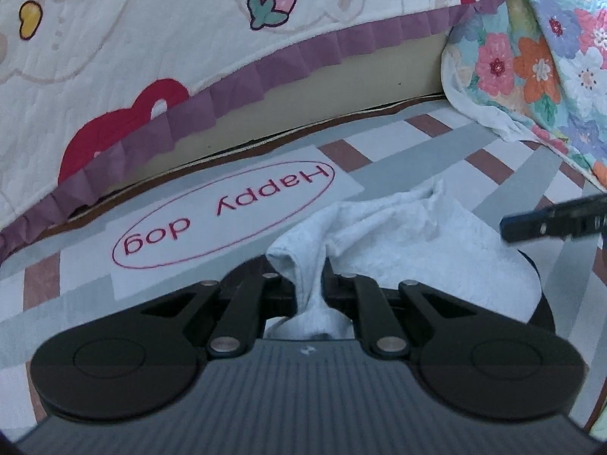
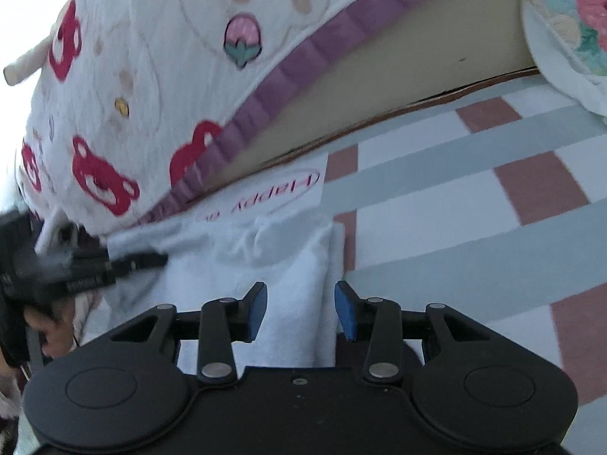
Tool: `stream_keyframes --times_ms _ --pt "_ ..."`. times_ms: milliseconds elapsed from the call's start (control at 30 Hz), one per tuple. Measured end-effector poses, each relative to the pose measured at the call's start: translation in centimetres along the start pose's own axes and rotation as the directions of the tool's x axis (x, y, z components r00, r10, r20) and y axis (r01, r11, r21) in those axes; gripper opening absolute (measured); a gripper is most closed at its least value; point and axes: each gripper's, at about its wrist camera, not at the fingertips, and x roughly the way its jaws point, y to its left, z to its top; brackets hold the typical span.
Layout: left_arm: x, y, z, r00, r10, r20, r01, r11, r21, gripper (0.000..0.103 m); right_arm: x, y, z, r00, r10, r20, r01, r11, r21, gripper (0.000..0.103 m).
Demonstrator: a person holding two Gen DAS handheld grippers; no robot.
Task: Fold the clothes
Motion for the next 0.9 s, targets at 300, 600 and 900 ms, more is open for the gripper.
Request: stream_keyframes --times_ms 300,600,900 --pt "-0.7 1.1 0.2 0.995 0.094 0.044 -0.084 0.979 -0.187 0.022 1.8 1.1 -2.1 0.994 -0.107 -0.003 0.106 0.991 -0.08 0.044" --pt "-6.6 1.4 -2.3 0.973 0.049 0.226 -0.001 0.978 -0.209 0.019 1.1 2.5 -2.6 0.976 -0.212 0.046 0.217 0.965 -0.147 0.045" --pt "0.1 4.0 -5.2 0.991 0.109 -0.073 -0.124 0.963 -0.241 0.012 2.1 6.5 -3.0 0.979 -0.192 0.075 0.205 0.891 -0.405 0.003"
